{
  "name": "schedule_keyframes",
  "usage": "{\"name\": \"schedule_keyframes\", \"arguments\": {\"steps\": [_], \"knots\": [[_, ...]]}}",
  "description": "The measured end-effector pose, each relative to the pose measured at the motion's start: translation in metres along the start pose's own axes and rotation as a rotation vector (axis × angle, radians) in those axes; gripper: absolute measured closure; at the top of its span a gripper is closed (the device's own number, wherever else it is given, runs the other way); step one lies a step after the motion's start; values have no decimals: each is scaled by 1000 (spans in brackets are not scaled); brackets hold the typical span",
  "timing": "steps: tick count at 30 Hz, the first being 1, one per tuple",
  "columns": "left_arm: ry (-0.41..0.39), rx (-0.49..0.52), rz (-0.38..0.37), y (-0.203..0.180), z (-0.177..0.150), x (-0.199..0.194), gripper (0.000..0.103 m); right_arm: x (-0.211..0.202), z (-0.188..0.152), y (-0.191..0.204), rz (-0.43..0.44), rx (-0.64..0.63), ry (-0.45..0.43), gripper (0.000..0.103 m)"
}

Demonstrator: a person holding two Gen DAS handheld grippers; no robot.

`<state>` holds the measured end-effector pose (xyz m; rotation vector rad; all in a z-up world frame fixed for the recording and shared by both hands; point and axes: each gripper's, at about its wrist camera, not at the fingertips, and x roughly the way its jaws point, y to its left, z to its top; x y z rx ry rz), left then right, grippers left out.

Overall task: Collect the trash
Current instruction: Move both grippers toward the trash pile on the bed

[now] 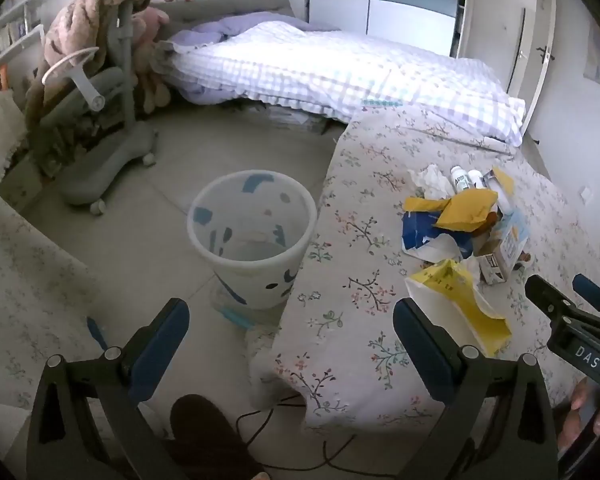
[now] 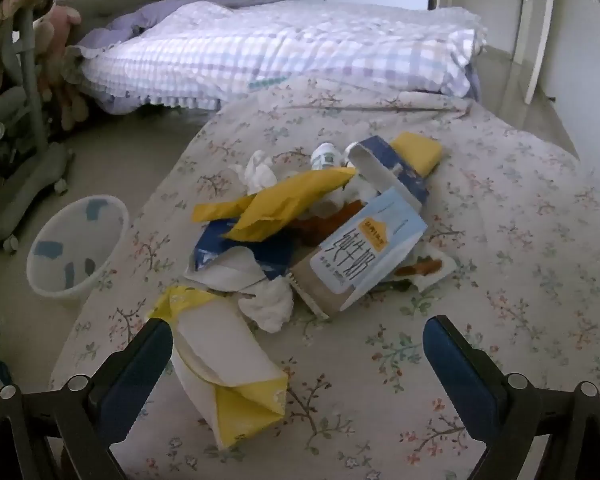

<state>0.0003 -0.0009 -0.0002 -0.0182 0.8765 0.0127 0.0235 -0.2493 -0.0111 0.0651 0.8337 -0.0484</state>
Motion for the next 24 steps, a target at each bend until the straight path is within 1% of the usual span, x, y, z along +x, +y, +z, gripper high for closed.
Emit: {"name": "schedule_keyframes", "arguments": {"steps": [8,9,13,24], "knots": [[-6,-1,6,9,4,-5,0,-2,2,-3,7,15,-4,0],[-6,-1,6,10,5,-6,0,4,-1,3,9,11,1,0],[-8,-2,7,9,4,-6,0,5,-2,4,11,12,-1,0],[-11,-7,18,12,5,-8,0,3,0,1,18,15,5,0]]}}
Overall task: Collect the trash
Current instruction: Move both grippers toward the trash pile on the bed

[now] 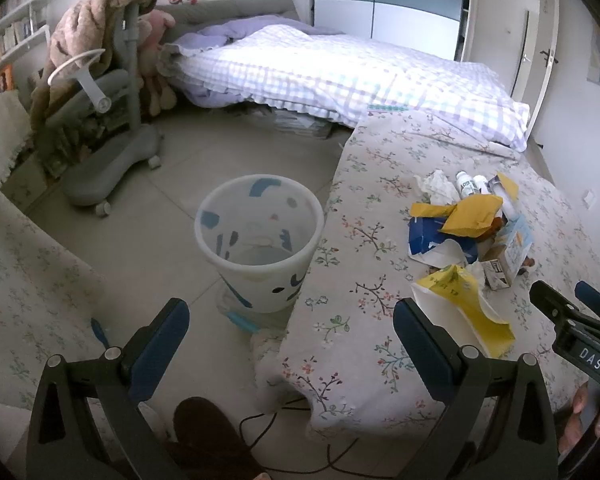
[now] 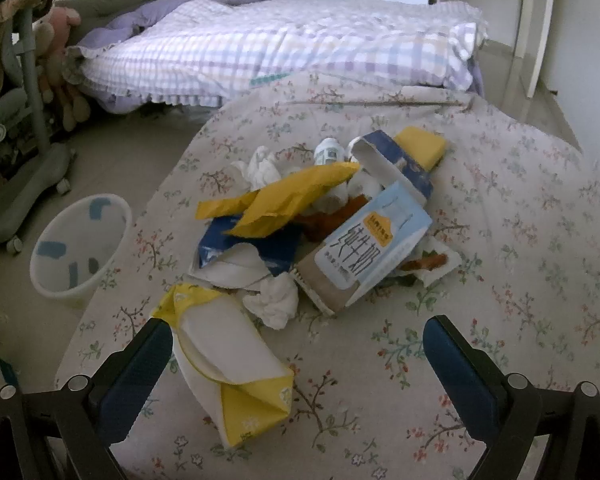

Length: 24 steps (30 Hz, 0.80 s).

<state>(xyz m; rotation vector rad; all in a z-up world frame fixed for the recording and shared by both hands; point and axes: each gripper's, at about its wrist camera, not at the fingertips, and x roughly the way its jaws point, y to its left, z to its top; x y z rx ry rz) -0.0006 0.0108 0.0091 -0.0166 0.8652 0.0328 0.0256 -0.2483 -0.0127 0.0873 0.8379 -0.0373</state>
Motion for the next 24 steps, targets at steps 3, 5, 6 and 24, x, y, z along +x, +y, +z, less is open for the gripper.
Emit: {"name": "schedule_keyframes", "arguments": {"steps": [3,5,6,24], "knots": [[-3,0,4,0,0,0,0,0,0,-1,-1,3,1,0],[-2,-4,6,1,1,1,0,0,-1,-1,1,3,1,0],[-4,-9,6,1,2,1,0,1,-1,-1,2,5,2,0],[-18,-66,31,14,10,5,0,7,7,-1,28,39,24,0]]}}
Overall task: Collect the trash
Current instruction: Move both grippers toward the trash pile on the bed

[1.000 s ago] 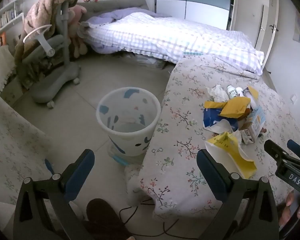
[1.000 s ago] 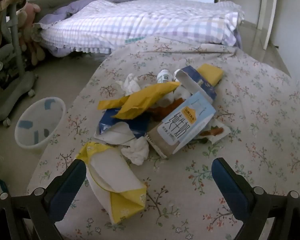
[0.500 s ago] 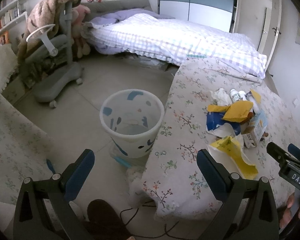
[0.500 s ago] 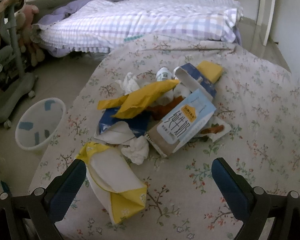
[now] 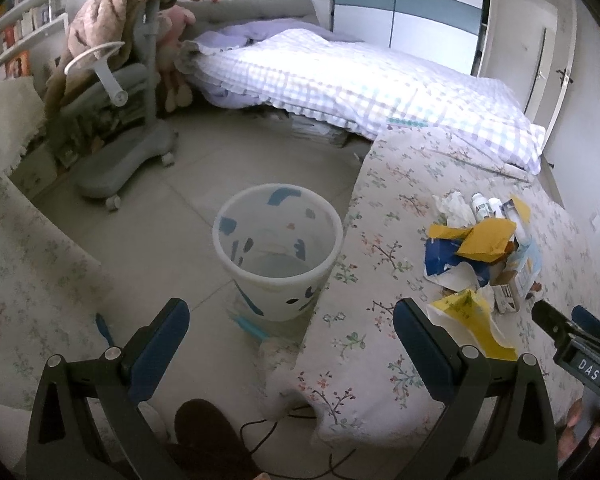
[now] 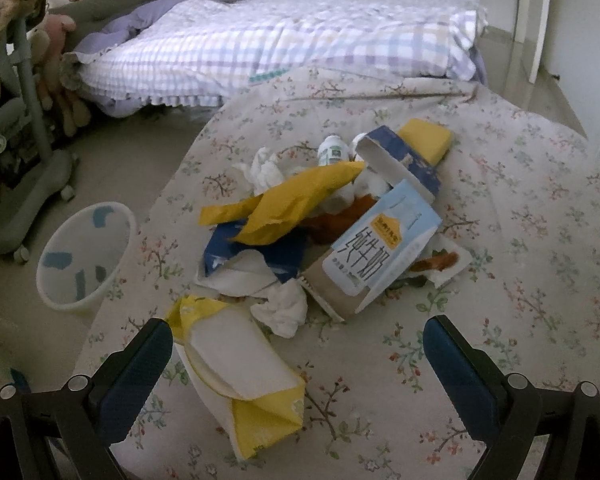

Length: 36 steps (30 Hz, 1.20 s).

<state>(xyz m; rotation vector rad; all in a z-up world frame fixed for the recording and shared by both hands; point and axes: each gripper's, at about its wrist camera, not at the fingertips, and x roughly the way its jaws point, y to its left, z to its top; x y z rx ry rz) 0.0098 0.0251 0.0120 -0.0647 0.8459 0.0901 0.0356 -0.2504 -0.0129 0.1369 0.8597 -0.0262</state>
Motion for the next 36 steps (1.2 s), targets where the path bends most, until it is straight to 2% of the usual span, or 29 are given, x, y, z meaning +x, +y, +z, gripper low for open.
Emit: {"name": "schedule_keyframes", "arguments": {"steps": [36], "knots": [[-19,-56,27,16,7,2,0,2,11,20,20,-9,6,0]]}}
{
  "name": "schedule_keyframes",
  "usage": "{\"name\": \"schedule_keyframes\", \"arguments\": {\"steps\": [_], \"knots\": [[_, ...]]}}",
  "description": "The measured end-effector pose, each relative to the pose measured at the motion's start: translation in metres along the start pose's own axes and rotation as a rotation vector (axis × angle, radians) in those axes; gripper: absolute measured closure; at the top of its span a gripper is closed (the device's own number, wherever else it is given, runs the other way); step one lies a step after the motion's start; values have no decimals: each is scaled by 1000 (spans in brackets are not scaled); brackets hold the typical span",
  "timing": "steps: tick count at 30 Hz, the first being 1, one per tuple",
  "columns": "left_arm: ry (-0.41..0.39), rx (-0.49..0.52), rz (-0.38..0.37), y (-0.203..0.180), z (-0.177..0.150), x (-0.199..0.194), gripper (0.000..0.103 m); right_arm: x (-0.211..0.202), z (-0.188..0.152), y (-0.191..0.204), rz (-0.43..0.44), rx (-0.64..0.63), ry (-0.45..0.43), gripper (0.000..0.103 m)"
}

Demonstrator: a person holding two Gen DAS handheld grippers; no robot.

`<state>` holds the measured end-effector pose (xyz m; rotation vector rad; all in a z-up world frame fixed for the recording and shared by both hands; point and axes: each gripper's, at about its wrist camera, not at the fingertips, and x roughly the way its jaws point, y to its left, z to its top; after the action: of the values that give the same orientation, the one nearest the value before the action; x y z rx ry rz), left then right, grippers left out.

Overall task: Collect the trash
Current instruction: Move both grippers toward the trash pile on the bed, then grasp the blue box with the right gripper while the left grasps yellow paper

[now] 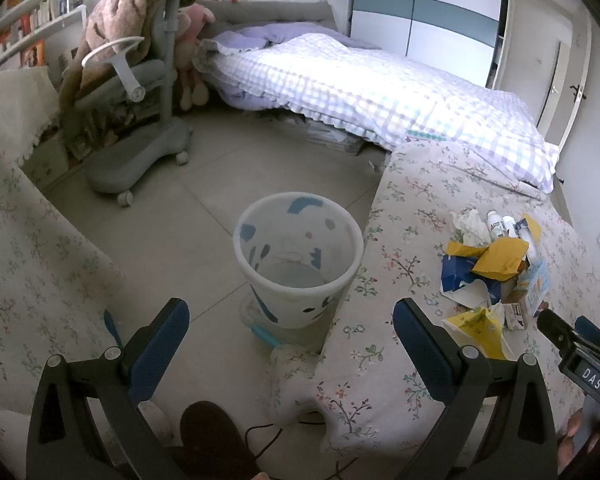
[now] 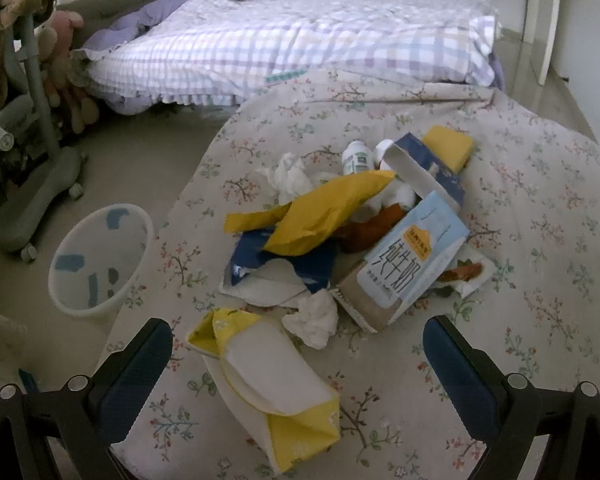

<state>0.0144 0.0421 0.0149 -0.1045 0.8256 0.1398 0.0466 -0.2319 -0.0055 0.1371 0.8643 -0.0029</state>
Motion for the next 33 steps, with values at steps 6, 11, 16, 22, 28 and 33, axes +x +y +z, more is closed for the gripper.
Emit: {"name": "schedule_keyframes", "arguments": {"steps": [6,11,16,22,28,33], "knots": [[-3,0,0,0,1,0,0,0,0,0,2,-1,4,0],[-9,-2,-1,1,3,-1,0,-4,7,-2,8,-4,11,0],[-6,-10,2,2,9,3,0,-10,20,-3,5,-14,11,0],[41,-6,-30,-3,22,11,0,-8,37,-6,21,-50,57,0],[89,22,-70,-13,40,23,0,12,60,-12,4,-128,154,0],[125,90,-93,-22,55,35,0,37,89,-34,-6,-88,231,0]]}}
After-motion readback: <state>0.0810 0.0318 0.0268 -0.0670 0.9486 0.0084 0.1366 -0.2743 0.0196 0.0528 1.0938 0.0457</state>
